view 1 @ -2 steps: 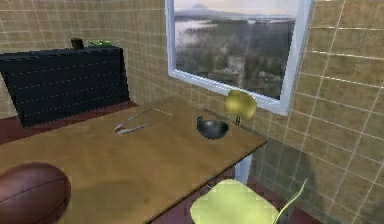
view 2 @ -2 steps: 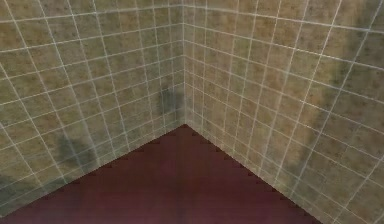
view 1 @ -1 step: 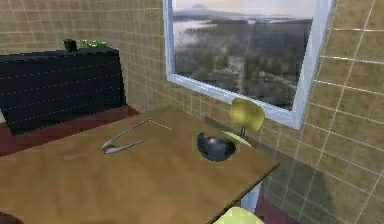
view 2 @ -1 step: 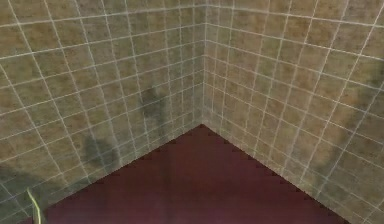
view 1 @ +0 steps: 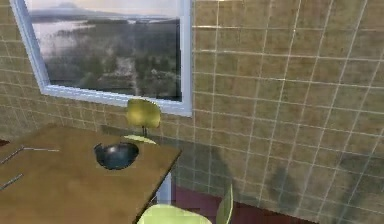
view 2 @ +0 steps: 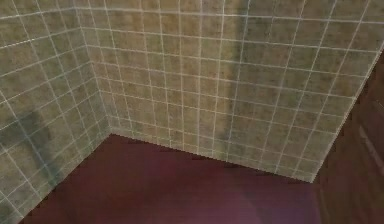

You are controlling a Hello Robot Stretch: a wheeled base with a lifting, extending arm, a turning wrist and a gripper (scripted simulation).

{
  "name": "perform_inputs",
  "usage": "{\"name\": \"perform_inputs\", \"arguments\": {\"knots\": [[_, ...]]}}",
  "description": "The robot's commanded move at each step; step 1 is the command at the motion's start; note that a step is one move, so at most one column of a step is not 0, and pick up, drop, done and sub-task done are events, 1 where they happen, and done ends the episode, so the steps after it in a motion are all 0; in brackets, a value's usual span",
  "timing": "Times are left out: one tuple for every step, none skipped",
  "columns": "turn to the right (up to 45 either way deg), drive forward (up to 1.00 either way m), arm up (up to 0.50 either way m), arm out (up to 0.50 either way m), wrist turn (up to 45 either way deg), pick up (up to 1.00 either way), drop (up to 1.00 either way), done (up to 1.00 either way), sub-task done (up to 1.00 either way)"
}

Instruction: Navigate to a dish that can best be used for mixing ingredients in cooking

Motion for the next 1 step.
{"name": "perform_inputs", "arguments": {"knots": [[0.0, 0.05, 0.0, 0.0, 0.0, 0.0, 0.0, 0.0, 0.0]]}}
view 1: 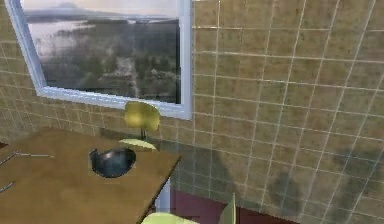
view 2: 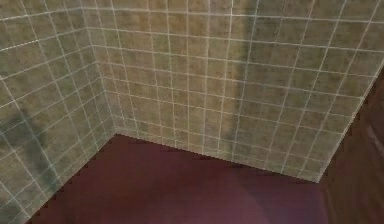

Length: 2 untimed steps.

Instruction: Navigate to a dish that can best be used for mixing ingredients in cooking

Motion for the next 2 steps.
{"name": "perform_inputs", "arguments": {"knots": [[-21.0, 0.0, 0.0, 0.0, 0.0, 0.0, 0.0, 0.0, 0.0], [0.0, 0.0, 0.0, 0.0, 0.0, 0.0, 0.0, 1.0, 0.0]]}}
